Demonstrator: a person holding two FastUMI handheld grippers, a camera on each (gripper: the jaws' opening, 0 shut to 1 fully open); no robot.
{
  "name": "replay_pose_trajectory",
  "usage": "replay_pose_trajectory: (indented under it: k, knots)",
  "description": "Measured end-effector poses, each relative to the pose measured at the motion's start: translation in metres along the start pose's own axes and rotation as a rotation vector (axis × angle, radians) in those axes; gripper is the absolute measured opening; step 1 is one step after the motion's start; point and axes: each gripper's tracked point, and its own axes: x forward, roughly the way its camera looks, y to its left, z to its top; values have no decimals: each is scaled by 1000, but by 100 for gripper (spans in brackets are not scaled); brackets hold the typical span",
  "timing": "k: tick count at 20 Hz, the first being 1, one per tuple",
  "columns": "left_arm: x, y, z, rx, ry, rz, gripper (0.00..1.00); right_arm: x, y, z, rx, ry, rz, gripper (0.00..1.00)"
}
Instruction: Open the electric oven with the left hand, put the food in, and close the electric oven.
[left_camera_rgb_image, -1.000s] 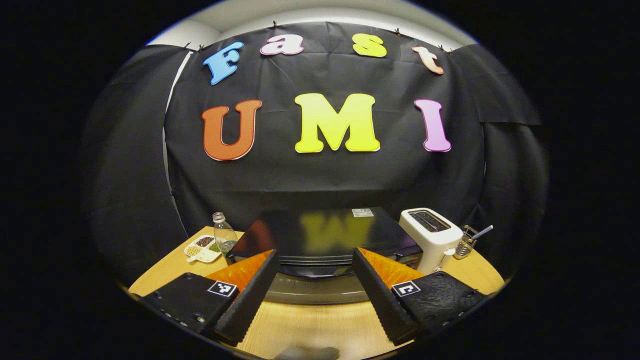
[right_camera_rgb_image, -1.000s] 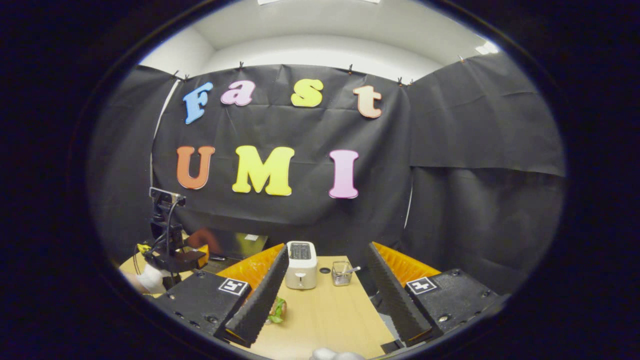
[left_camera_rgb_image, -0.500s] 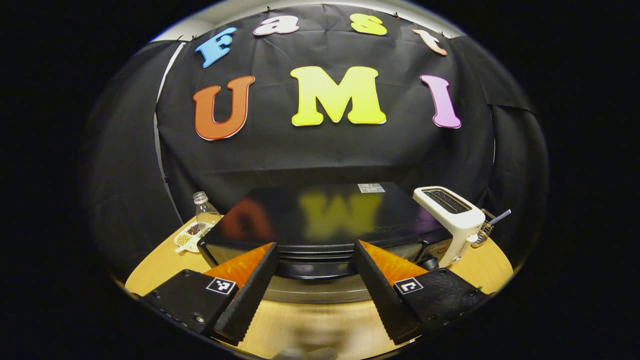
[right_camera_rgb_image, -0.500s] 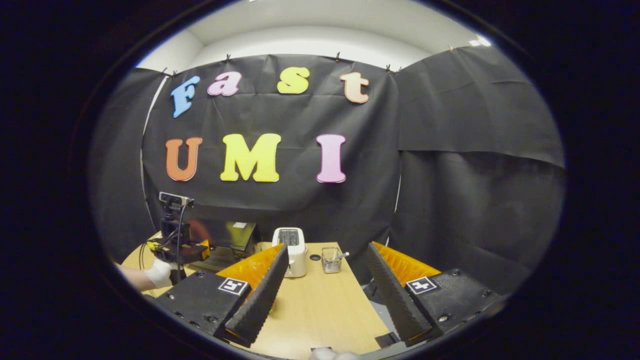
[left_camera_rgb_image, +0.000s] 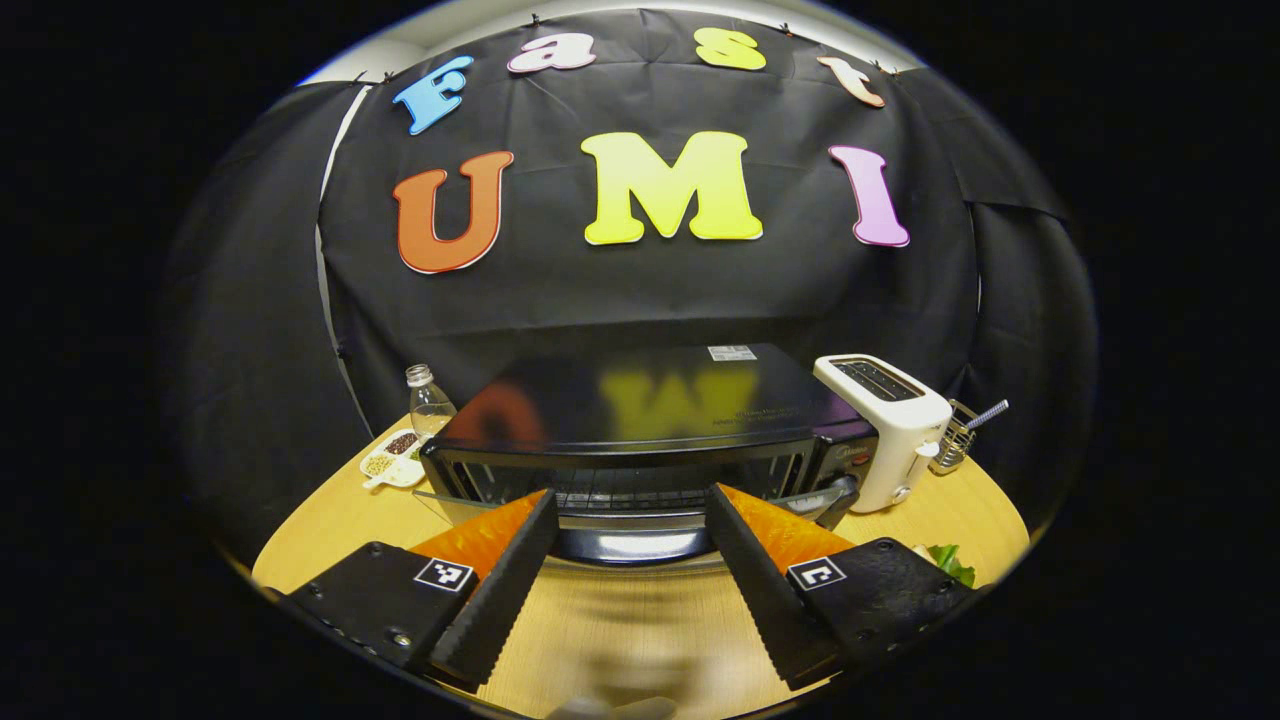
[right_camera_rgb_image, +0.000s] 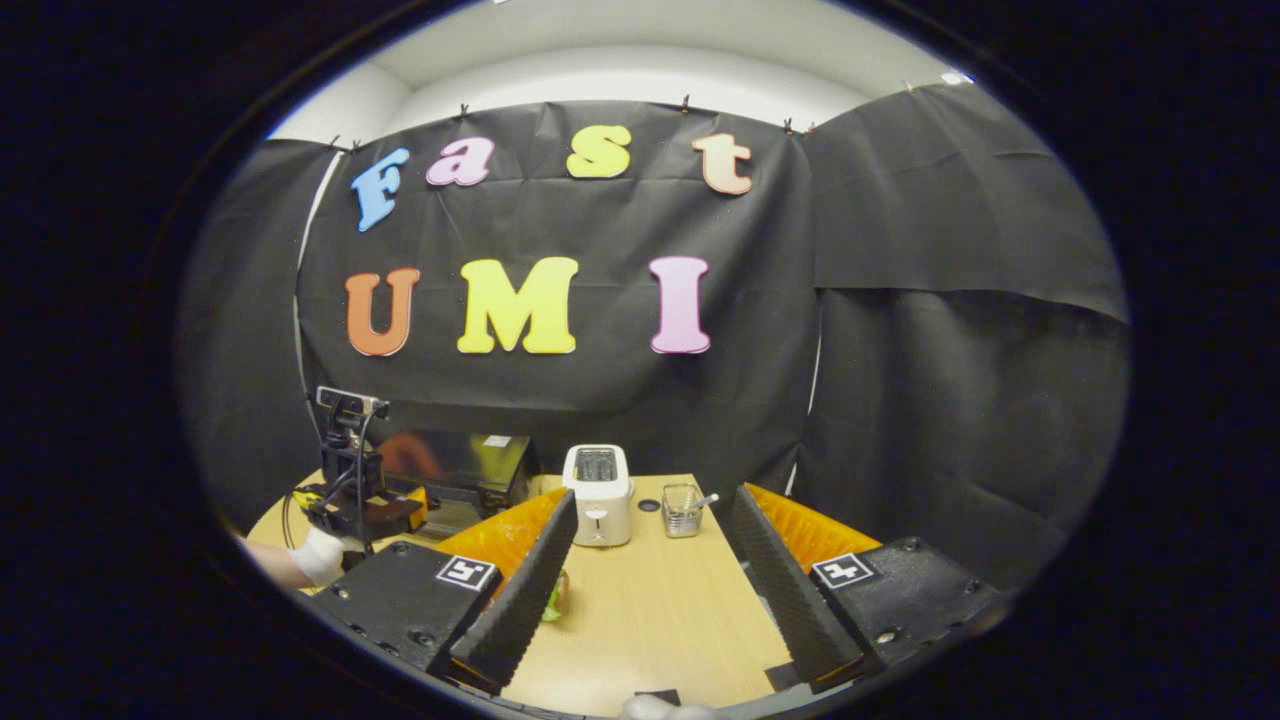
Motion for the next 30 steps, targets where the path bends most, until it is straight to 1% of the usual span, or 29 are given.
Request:
replay_pose_trajectory:
  k: [3,11,12,13,14,15,18,19,20,21,23,24,27,28,30]
  knots:
    - [-18,-1,-21,-9,30,-10,99,-3,7,1,-8,-5,15,91]
    - [-44,-5,-67,-11,88,-43,99,-11,21,-2,-30,-4,43,91]
    - [-46,-6,-72,-13,94,-48,99,-12,22,-3,-36,-2,46,100]
    - [-47,-5,-76,-16,103,-52,99,-14,23,-3,-44,-1,48,100]
    - [-49,-6,-81,-16,109,-53,99,-16,22,-3,-52,-3,45,91]
    - [-50,-7,-85,-15,114,-54,99,-18,20,-1,-58,-7,40,100]
    - [-53,-8,-98,-16,135,-53,99,-22,15,0,-74,-10,27,100]
    - [-54,-9,-102,-15,141,-54,99,-21,13,-3,-77,-7,26,91]
    - [-55,-8,-106,-14,152,-55,99,-22,12,-3,-76,-4,24,100]
    - [-56,-9,-113,-18,166,-55,99,-22,11,-5,-77,2,24,91]
    - [-57,-10,-126,-23,202,-55,99,-22,9,-5,-75,3,20,91]
    - [-58,-10,-133,-27,218,-54,98,-22,8,-4,-77,5,20,100]
    - [-56,-13,-160,-49,292,-55,96,-21,8,-8,-85,9,22,100]
    - [-51,-14,-169,-51,320,-56,96,-20,8,-8,-86,12,23,91]
    - [-53,-16,-181,-62,368,-54,96,-19,8,-9,-87,17,27,91]
